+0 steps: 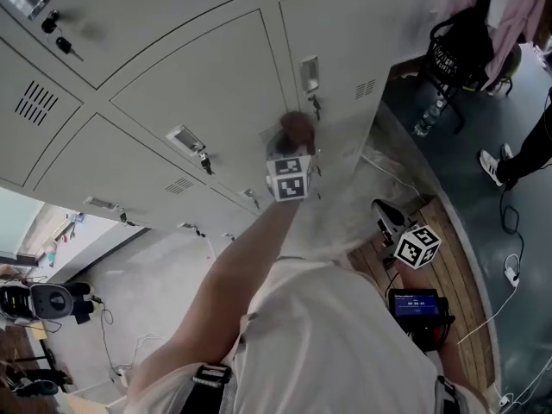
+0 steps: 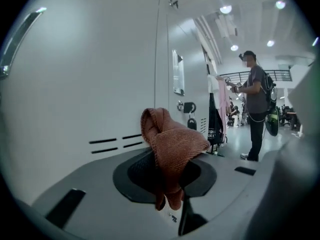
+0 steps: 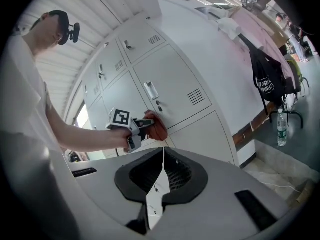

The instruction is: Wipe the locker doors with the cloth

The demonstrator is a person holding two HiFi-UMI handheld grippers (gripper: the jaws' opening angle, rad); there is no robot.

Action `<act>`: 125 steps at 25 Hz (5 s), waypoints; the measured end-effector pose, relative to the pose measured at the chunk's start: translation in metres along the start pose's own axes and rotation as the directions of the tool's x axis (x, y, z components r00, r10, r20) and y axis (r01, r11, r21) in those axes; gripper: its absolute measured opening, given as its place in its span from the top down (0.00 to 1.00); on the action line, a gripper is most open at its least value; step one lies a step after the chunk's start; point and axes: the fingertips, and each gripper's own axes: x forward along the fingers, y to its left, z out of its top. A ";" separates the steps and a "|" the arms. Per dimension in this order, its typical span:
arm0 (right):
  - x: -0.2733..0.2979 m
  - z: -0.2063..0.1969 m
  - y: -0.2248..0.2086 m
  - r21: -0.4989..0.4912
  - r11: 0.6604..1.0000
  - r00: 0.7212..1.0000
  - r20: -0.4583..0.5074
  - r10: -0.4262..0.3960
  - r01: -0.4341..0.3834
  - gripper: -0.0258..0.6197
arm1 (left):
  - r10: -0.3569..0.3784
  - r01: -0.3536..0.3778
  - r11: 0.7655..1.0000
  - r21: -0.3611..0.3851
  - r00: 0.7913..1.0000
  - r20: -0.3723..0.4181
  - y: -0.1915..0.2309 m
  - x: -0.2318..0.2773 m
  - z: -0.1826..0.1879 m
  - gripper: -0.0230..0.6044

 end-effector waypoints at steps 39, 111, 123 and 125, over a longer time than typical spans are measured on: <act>0.121 -0.068 0.125 -0.028 0.988 0.975 -0.164 0.147 -0.154 0.93 | 0.176 -0.287 0.842 0.456 0.947 0.269 0.149 -0.179 0.092 0.84; 0.127 -0.011 0.032 -0.027 0.956 0.935 -0.220 0.279 -0.292 0.93 | 0.226 -0.456 0.762 0.460 0.853 0.471 0.037 -0.115 0.233 0.84; 0.171 -0.029 0.081 -0.026 0.903 0.865 -0.301 0.401 -0.428 0.93 | 0.519 -0.689 0.656 0.308 0.708 0.479 0.171 -0.228 0.202 0.84; 0.175 -0.032 0.088 -0.027 0.894 0.853 -0.313 0.417 -0.447 0.93 | 0.573 -0.744 0.616 0.258 0.648 0.501 0.188 -0.251 0.214 0.84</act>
